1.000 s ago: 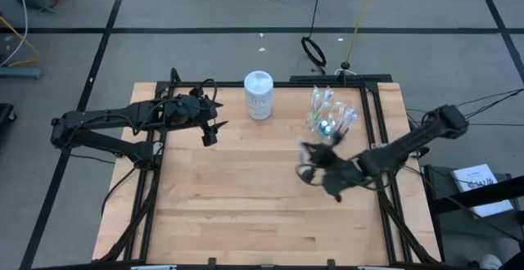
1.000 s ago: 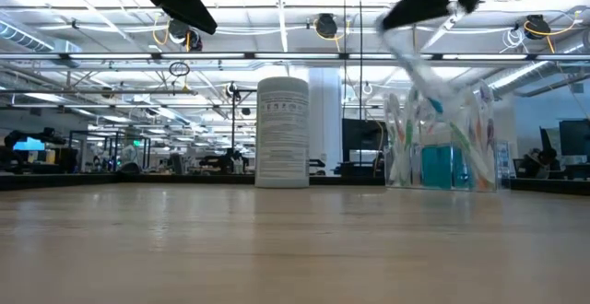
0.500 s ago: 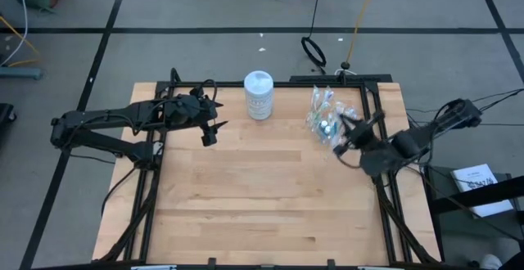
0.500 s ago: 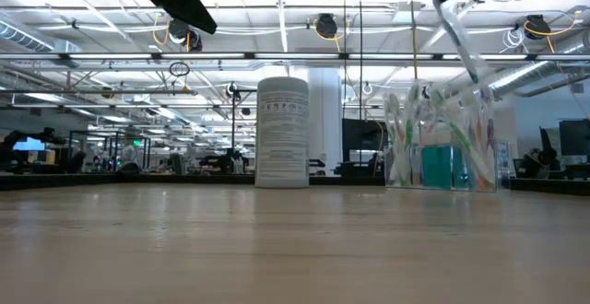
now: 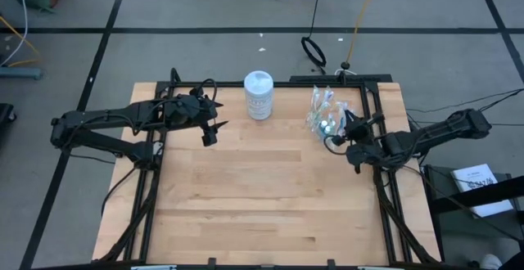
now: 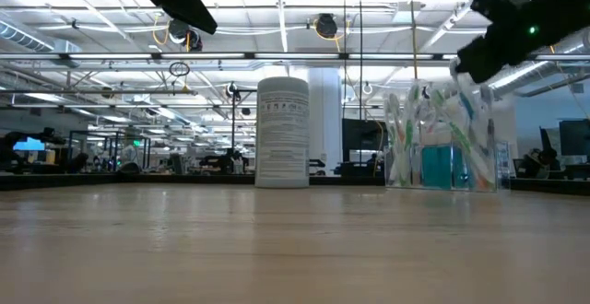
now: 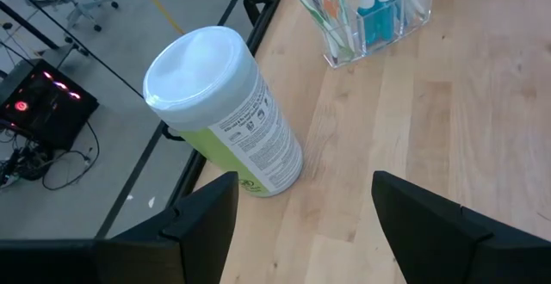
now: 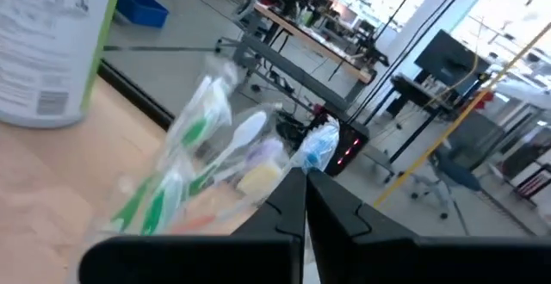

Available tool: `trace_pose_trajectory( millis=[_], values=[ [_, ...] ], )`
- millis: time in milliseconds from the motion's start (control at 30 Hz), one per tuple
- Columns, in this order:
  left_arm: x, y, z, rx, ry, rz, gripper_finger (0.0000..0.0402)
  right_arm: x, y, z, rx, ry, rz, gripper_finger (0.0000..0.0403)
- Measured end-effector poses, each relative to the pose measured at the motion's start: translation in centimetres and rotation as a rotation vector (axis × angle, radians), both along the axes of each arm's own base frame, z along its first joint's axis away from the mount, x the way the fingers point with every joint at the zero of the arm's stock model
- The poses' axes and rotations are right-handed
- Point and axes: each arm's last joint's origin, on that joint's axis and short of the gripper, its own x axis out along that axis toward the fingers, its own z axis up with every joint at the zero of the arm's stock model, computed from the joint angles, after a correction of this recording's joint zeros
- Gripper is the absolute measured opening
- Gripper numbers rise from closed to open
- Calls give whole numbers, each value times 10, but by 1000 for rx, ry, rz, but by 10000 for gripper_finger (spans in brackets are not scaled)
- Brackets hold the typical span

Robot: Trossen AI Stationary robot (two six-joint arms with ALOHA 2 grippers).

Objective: Pick & Place toothbrushing station
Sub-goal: Put the blue toothbrush into the transparent organizer

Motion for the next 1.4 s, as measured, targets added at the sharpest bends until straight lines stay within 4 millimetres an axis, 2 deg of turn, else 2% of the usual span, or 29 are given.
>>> trace_pose_trajectory(
  millis=[100,267,467,700,900,1133,1267,1400],
  values=[
    [0,0,0,-3,-3,2,271,2,-1,-14,-25,35,-2,0],
    [0,0,0,-34,-20,25,271,5,0,-22,0,-11,28,0],
    [0,0,0,-42,-24,31,271,7,1,-15,-1,-28,53,13],
    [0,0,0,-52,-29,39,271,6,0,-17,48,-76,73,24],
    [0,0,0,-60,-34,45,271,3,0,-25,161,-144,103,12],
    [0,0,0,-75,-42,56,271,-4,-1,-34,219,-108,90,14],
    [0,0,0,-94,-52,71,271,-3,-1,-32,194,-65,114,26],
    [0,0,0,-108,-59,82,271,-2,0,-32,213,-38,153,58]
  ],
)
